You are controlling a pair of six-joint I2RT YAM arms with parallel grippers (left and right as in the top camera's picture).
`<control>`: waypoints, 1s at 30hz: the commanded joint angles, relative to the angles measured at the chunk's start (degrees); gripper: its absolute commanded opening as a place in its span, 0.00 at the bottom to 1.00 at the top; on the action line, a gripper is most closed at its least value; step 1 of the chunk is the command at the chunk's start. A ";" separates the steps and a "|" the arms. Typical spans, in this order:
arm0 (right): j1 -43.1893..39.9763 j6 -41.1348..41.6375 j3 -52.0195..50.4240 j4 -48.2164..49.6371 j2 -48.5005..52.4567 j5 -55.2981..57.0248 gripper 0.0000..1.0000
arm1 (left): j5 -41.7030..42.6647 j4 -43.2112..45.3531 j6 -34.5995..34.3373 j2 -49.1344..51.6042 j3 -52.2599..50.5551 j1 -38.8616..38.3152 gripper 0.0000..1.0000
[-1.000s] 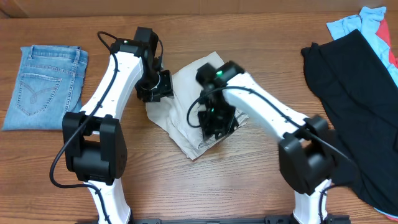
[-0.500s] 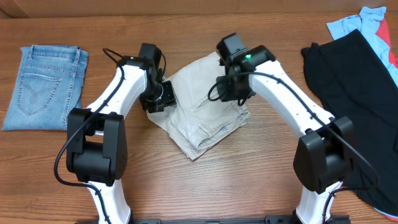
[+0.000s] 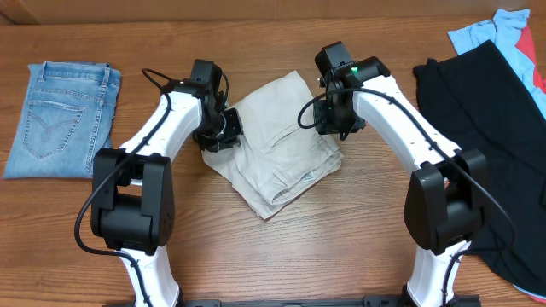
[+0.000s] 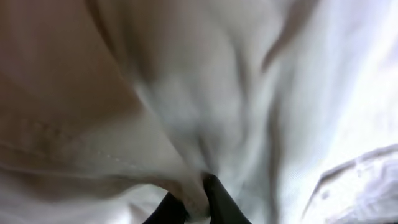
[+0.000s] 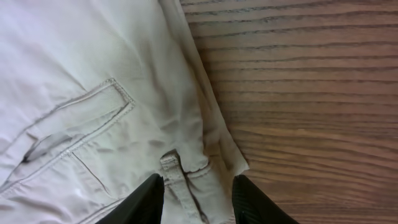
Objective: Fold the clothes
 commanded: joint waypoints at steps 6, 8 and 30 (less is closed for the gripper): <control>0.07 0.04 0.83 0.20 0.20 0.55 0.40 | 2.32 -17.33 4.31 -3.98 7.52 4.48 0.13; 0.07 0.07 0.83 0.17 0.20 0.55 0.40 | -4.39 -19.93 4.11 -4.02 7.52 5.22 0.12; 0.07 0.07 0.83 -0.04 0.20 0.11 0.40 | 4.79 -8.33 7.80 -4.04 -0.17 4.48 0.40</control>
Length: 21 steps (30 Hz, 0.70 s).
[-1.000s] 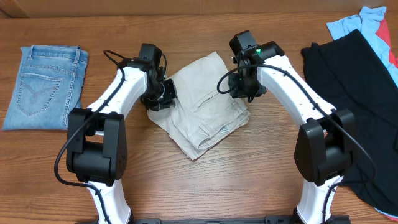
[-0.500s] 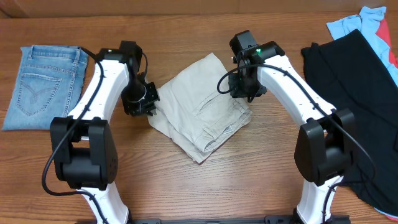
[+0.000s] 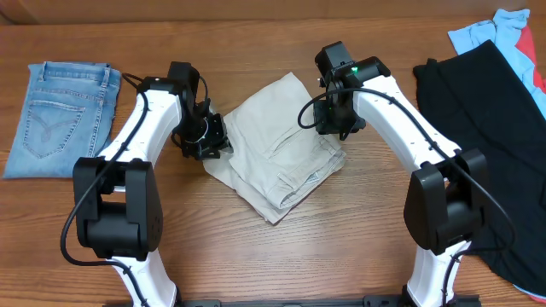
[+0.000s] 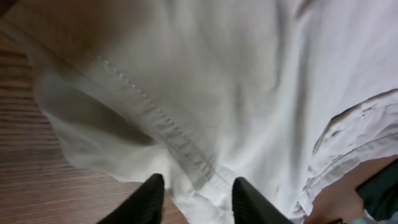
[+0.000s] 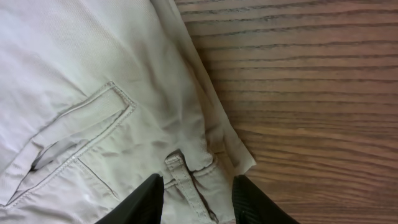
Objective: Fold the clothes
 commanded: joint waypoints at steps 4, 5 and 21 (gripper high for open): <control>0.09 0.09 0.81 0.00 0.20 0.09 0.40 | 1.11 1.90 0.46 -1.03 -1.92 -1.07 0.40; 0.09 0.09 0.81 -0.04 0.20 0.09 0.40 | 0.98 2.60 -0.24 -1.03 -2.56 -1.27 0.40; 0.09 0.07 0.81 -1.01 0.20 0.13 0.40 | -0.98 -12.50 2.58 -5.92 4.13 1.42 0.04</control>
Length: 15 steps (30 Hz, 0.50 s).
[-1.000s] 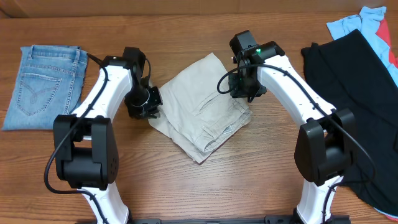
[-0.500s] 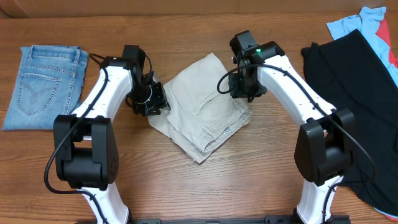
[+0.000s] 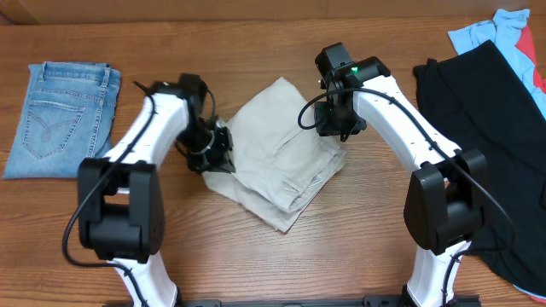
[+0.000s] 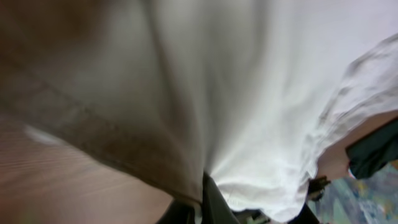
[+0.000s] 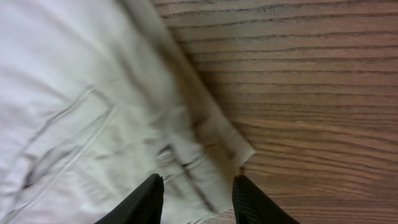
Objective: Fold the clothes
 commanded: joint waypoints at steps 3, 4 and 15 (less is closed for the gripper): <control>0.09 0.09 0.83 0.61 0.20 0.17 0.40 | -14.86 -4.35 -0.31 -6.32 4.35 3.34 0.04; 0.09 0.07 0.83 0.61 0.20 0.17 0.40 | -14.88 -4.28 -0.50 -6.25 3.61 3.32 0.04; 0.09 0.07 0.83 0.15 0.20 0.20 0.40 | -20.00 -2.75 -0.52 -5.90 -10.95 3.10 0.04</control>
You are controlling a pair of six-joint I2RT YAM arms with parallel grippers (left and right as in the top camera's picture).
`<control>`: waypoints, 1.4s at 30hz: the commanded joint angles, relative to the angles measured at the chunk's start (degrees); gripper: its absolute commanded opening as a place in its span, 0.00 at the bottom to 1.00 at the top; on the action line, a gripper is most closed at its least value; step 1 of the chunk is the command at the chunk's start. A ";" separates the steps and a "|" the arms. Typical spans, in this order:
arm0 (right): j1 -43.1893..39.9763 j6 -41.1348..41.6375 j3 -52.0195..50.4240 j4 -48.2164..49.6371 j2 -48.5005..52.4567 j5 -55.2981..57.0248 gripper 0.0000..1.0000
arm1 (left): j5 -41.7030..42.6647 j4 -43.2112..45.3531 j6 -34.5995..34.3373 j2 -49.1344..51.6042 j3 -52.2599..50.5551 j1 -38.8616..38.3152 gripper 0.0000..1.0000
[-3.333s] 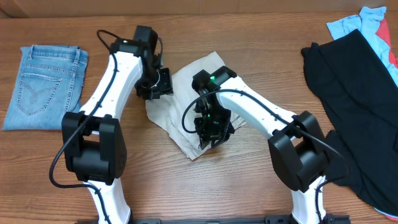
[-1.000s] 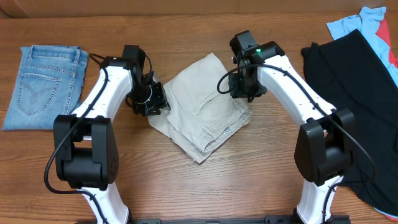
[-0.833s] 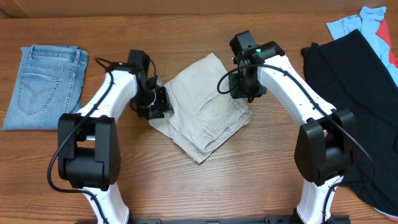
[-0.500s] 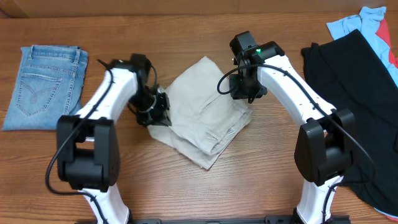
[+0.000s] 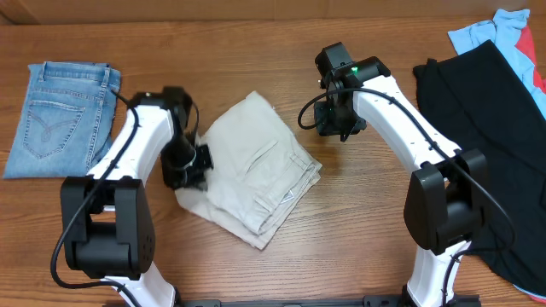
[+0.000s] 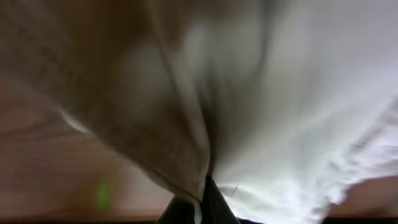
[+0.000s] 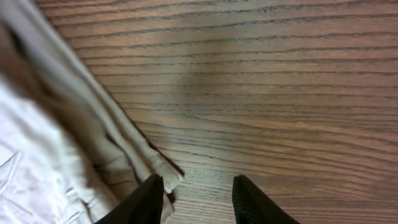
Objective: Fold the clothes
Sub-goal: 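Drag the folded shorts left onto the blue jeans with the left gripper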
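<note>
The folded beige trousers [image 5: 252, 166] lie on the table left of the middle, in a rough diamond. My left gripper [image 5: 189, 167] is at their left corner, shut on a fold of the beige cloth [image 6: 186, 155], which fills the left wrist view in a blur. My right gripper [image 5: 334, 128] hangs just off the trousers' upper right edge, open. In the right wrist view the gripper [image 7: 198, 198] has bare wood between its fingers, and the trousers' edge [image 7: 93, 155] lies at its left finger.
Folded blue jeans [image 5: 61, 118] lie at the far left. A black garment [image 5: 490, 128] spreads along the right side, with a light blue and red one [image 5: 512, 30] behind it in the corner. The table's front edge runs along the bottom of the overhead view.
My left gripper has moved left and toward the front, still shut on the cloth, and the trousers have slid left with it. Their edge now lies left of my open right gripper.
At first the left gripper was shut on the trousers' left side while the right stood open over their right corner. Then the left was open at the left edge. It shut on the cloth again, and the trousers have since shifted left, out from under the right gripper.
</note>
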 commanded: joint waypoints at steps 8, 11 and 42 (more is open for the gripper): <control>0.07 0.07 0.83 0.00 0.20 0.15 0.40 | -7.58 -0.96 -1.29 -0.04 -5.42 1.49 0.21; 0.07 0.07 0.83 -0.04 0.20 0.15 0.40 | -8.72 -0.02 -1.73 -0.04 -6.43 1.38 0.29; 0.07 0.07 0.83 -0.83 0.20 0.15 0.40 | 2.29 25.64 2.34 -0.07 1.81 11.17 0.75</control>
